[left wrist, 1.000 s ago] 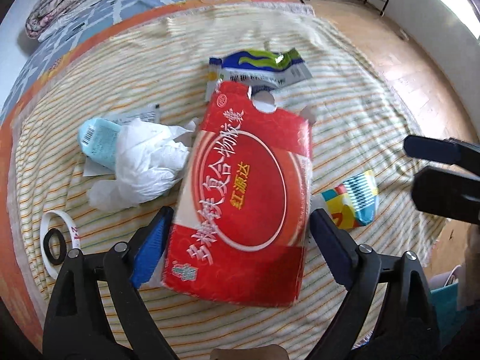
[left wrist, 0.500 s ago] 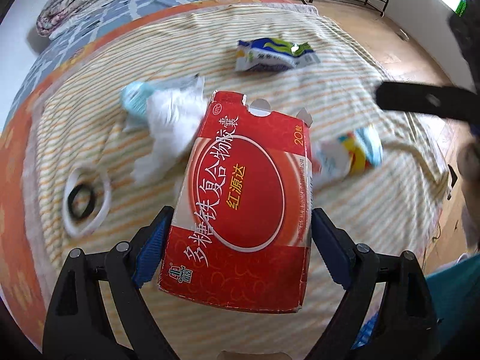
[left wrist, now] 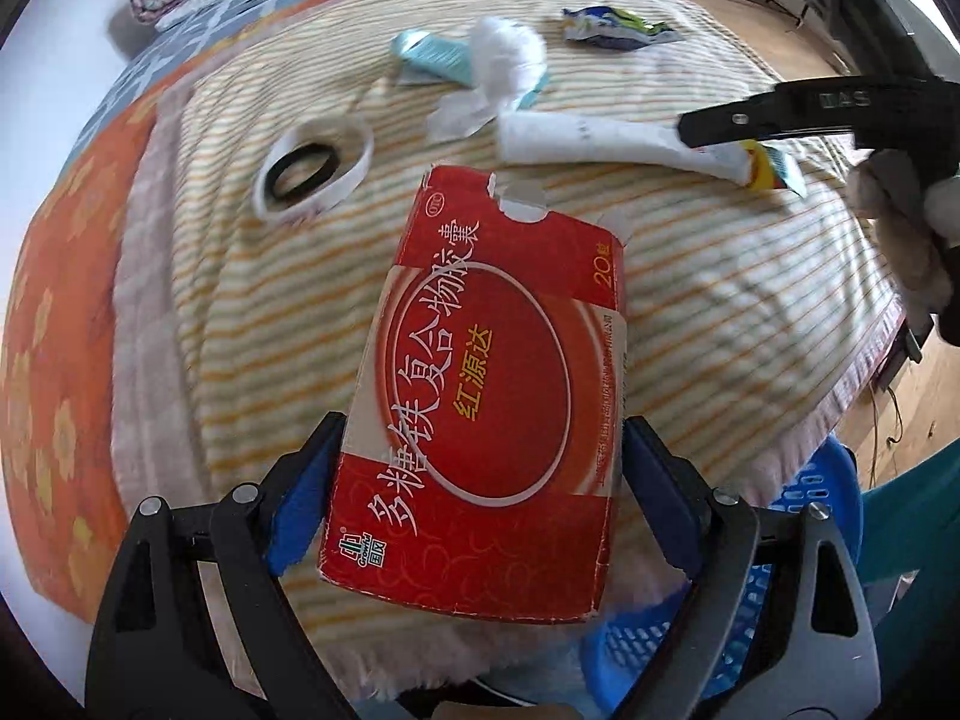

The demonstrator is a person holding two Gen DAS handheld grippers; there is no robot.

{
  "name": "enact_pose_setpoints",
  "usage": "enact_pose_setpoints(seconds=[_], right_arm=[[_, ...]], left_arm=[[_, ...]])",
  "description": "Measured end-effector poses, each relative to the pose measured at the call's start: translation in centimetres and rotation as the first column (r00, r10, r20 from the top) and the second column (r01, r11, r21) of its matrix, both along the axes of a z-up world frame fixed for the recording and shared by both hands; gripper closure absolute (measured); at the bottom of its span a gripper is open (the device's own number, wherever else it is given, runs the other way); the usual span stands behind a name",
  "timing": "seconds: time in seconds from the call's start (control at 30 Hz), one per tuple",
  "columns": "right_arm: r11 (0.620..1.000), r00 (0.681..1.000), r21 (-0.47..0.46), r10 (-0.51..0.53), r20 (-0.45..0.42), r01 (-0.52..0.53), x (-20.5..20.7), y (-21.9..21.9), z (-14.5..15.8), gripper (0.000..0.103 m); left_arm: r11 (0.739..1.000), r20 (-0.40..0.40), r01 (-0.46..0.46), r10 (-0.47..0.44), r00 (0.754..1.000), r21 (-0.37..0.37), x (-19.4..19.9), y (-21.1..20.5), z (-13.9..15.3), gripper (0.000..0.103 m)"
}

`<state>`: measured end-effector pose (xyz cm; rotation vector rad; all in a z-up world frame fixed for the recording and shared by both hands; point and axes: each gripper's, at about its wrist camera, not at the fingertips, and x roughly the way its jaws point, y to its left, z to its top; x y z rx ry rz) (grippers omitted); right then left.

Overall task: Collect trash
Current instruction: 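Grasp the red tissue box with the left tool while the right tool grasps the white tube, then carry the red box and white tube in both tools over the blue basket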

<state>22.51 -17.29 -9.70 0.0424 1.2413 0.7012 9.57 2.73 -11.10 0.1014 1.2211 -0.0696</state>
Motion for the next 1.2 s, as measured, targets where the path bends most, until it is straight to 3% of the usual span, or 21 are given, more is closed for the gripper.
enact_pose_setpoints(seconds=[0.1, 0.13, 0.27, 0.47, 0.6, 0.7, 0.87, 1.2], right_arm=[[0.990, 0.984, 0.122, 0.091, -0.154, -0.072, -0.9, 0.7, 0.2, 0.035], [0.988, 0.980, 0.122, 0.115, -0.160, -0.096, -1.3, 1.0, 0.4, 0.035], [0.990, 0.989, 0.006, 0.144, -0.030, -0.144, -2.5, 2.8, 1.6, 0.035], [0.985, 0.987, -0.077, 0.158, 0.038, -0.154, -2.5, 4.9, 0.8, 0.037], [0.963, 0.971, -0.188, 0.215, 0.109, -0.192, -3.2, 6.6, 0.5, 0.052], [0.950, 0.957, -0.223, 0.253, 0.141, -0.219, -3.8, 6.7, 0.7, 0.063], [0.957, 0.959, -0.191, 0.246, 0.142, -0.217, -4.5, 5.7, 1.3, 0.077], [0.972, 0.960, -0.106, 0.224, 0.168, -0.208, -7.3, 3.9, 4.0, 0.079]], left_arm=[[1.000, -0.012, 0.010, -0.010, 1.000, -0.023, -0.4, 0.4, -0.1, 0.011], [1.000, -0.011, 0.015, -0.015, 1.000, -0.025, -0.4, 0.4, -0.1, 0.011], [1.000, -0.025, 0.020, -0.021, 0.999, -0.022, 0.2, 0.3, -0.4, 0.011], [1.000, -0.030, 0.023, -0.023, 0.999, 0.010, 1.5, 0.0, -1.1, 0.011], [1.000, -0.022, 0.008, -0.008, 1.000, 0.004, 1.7, 0.2, -1.2, 0.011], [1.000, 0.009, 0.010, -0.010, 1.000, 0.010, 1.5, 0.2, -0.7, 0.011], [1.000, 0.044, -0.009, 0.009, 0.999, -0.016, 0.8, 0.5, 0.5, 0.012], [0.999, 0.099, -0.012, 0.016, 0.995, -0.039, -1.3, 0.6, 2.6, 0.013]])
